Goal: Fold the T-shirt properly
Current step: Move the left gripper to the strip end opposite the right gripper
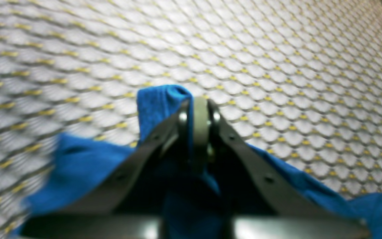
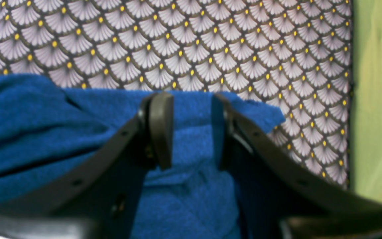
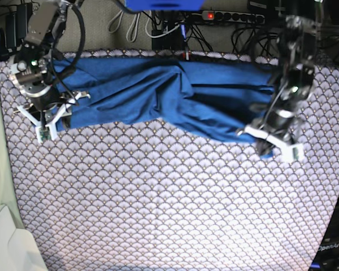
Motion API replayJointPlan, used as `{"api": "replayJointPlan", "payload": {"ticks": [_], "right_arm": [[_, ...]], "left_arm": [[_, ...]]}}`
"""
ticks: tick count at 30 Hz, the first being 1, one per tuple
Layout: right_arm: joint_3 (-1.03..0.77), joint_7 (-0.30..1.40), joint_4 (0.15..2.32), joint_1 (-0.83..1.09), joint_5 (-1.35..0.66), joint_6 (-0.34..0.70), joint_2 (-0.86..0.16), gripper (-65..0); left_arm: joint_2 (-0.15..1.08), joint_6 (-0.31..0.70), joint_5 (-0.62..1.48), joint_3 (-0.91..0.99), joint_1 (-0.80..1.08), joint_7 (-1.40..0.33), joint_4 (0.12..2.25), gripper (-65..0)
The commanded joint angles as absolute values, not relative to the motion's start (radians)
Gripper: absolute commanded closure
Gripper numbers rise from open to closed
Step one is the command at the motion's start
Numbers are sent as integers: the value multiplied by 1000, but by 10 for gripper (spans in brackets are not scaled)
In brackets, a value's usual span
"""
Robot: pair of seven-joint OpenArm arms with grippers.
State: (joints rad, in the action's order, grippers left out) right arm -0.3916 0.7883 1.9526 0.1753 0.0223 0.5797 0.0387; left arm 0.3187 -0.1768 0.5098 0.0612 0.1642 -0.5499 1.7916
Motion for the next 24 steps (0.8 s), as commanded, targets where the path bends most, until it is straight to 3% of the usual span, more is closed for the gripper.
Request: {"api": "replayJointPlan", "payload": {"ticks": [1, 7, 18, 24], "right_arm": [[-392, 766, 1971, 165, 13, 581, 35, -206], [-392, 766, 1969, 166, 13, 581, 35, -206], [-392, 769, 1969, 170, 13, 581, 35, -206], [-392, 769, 1969, 171, 13, 581, 35, -206]], "left_arm": [[325, -173, 513, 87, 180, -533, 1828, -4], [346, -171, 513, 206, 303, -533, 1896, -4], [398, -168, 503, 217, 435, -533, 1888, -3], [398, -19, 501, 219, 456, -535, 1853, -3]]}}
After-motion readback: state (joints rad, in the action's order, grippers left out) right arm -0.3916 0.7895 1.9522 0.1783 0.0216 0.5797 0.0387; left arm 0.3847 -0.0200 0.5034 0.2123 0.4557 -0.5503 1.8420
